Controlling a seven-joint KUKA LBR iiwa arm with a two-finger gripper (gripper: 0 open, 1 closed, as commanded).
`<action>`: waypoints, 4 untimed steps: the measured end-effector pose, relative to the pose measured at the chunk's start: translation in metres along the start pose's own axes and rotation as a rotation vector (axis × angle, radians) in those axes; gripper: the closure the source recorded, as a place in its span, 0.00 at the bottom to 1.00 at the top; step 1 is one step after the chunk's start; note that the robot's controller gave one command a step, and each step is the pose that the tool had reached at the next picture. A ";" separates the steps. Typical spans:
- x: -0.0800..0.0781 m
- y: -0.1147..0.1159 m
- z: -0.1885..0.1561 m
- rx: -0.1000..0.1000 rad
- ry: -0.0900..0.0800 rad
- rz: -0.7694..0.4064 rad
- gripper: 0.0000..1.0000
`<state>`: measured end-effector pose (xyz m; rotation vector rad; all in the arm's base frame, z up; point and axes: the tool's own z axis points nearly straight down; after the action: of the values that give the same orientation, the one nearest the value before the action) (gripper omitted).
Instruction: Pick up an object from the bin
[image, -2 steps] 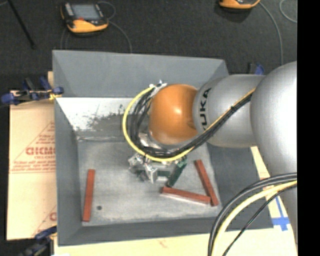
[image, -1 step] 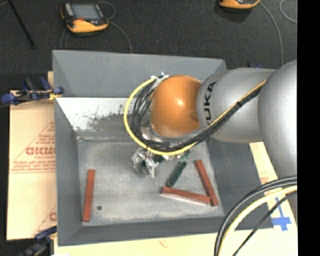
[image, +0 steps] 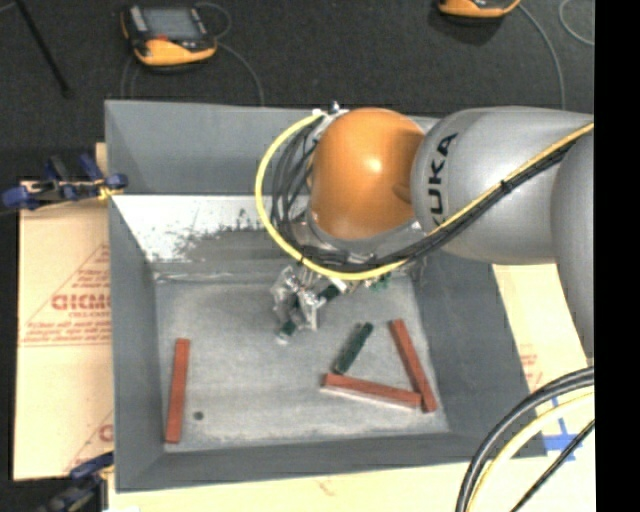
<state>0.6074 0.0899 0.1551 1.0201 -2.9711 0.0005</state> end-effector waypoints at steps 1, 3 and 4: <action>0.008 -0.026 -0.027 0.004 -0.008 -0.122 1.00; 0.022 -0.050 0.020 -0.002 -0.003 -0.077 0.00; 0.020 -0.051 0.018 0.001 -0.006 -0.076 0.00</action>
Offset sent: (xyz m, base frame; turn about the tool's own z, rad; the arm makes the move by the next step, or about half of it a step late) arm -0.0622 -0.0501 0.1196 -0.0870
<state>0.6224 0.0374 0.1375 1.1352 -2.9358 -0.0016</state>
